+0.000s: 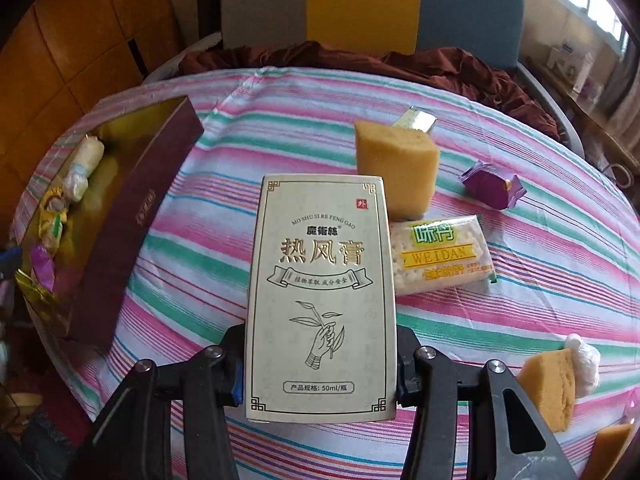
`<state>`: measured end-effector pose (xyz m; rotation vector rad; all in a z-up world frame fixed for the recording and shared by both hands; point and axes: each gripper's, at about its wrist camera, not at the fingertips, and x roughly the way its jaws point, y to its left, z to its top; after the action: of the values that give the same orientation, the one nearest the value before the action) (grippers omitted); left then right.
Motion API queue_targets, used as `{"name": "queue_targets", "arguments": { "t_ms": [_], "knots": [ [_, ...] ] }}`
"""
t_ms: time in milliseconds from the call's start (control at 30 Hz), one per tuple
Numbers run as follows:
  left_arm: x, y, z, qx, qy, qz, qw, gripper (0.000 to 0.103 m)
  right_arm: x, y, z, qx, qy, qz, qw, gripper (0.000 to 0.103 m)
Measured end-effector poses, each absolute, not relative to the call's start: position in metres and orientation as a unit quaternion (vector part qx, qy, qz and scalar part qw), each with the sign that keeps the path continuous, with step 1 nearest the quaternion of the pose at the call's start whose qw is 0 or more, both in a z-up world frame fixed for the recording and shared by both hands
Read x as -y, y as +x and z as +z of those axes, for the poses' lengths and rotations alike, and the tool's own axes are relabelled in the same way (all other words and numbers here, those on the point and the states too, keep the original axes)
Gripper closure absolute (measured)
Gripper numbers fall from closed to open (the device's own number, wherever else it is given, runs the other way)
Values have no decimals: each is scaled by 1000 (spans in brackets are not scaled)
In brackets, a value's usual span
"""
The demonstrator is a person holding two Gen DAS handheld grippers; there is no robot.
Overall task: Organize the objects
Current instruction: 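Carry the white box into the gold tray and open the right tool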
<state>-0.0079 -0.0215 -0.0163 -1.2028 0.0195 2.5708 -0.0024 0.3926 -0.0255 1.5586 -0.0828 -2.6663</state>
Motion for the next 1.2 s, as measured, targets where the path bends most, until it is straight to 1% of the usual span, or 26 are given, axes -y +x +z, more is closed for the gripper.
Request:
{"name": "queue_targets", "arguments": {
  "t_ms": [133,267,400,567,833,933,967,1100,1167,1200],
  "knots": [
    [27,-7,-8,-15,-404,906,126,62,-365,-4,3,40,474,-879,43,52],
    [33,-7,-4,-15,-394,913,108,62,-301,-19,29,21,459,-883,100,51],
    [40,-8,-5,-4,-393,914,101,62,-233,-43,39,10,464,-871,158,51],
    [55,-11,-10,21,-395,915,80,62,-166,-77,20,-5,496,-850,176,51],
    [70,-18,-18,49,-406,910,67,62,-116,-125,-37,11,549,-824,141,51],
    [71,-19,-21,52,-410,908,66,62,-107,-126,-49,61,549,-813,185,45],
    [71,-19,-22,52,-410,908,66,62,-104,-125,-50,72,546,-811,198,42],
    [68,-19,-24,50,-411,908,65,62,-104,-117,-49,98,533,-806,238,42],
    [66,-18,-23,48,-410,908,65,62,-113,-116,-48,122,531,-805,237,29],
    [65,-17,-23,46,-409,909,66,62,-118,-115,-46,129,526,-807,234,28]
  ]
}}
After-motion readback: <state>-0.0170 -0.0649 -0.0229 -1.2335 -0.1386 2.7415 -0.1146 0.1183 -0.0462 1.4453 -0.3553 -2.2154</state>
